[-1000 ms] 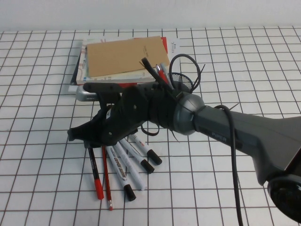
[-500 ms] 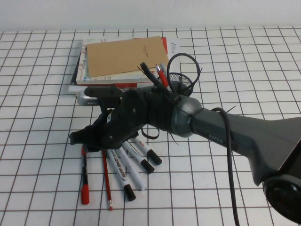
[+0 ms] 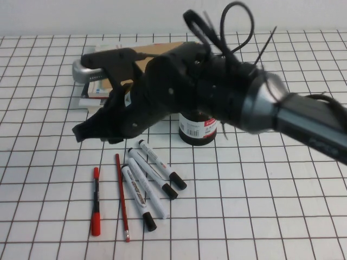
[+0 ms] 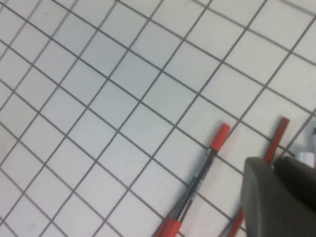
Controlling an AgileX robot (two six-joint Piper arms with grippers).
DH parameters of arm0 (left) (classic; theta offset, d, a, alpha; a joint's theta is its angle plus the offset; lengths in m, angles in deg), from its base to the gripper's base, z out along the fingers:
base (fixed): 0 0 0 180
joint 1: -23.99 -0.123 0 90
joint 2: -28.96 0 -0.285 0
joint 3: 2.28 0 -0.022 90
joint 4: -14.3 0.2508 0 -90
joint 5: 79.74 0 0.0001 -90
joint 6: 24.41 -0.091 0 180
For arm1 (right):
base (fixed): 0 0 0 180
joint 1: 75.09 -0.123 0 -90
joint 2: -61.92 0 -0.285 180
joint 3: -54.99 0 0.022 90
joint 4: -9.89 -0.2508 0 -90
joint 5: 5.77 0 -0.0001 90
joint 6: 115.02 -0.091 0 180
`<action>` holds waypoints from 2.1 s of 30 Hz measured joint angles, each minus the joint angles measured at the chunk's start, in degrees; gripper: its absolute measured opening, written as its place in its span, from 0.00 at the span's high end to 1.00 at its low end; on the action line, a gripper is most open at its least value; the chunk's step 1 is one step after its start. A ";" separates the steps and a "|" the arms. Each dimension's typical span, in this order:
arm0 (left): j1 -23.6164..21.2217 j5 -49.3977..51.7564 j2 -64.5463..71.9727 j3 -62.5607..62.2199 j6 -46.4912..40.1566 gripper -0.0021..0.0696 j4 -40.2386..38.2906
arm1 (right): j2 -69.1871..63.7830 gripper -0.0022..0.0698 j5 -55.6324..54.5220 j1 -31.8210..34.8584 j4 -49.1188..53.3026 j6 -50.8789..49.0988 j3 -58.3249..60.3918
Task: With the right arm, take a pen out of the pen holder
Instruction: 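Take a marker out of the pen holder and lay it on the table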
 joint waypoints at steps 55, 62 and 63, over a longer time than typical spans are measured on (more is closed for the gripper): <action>0.00 0.00 0.00 0.00 0.00 0.98 0.00 | 98.39 0.99 -43.09 41.57 24.31 -4.35 105.47; 0.00 0.00 0.00 0.00 0.00 0.98 0.00 | 113.44 0.99 -40.78 44.83 24.45 -4.35 108.80; 0.00 0.00 0.00 0.00 0.00 0.98 0.00 | 114.85 0.99 -40.14 44.83 24.45 -4.35 108.80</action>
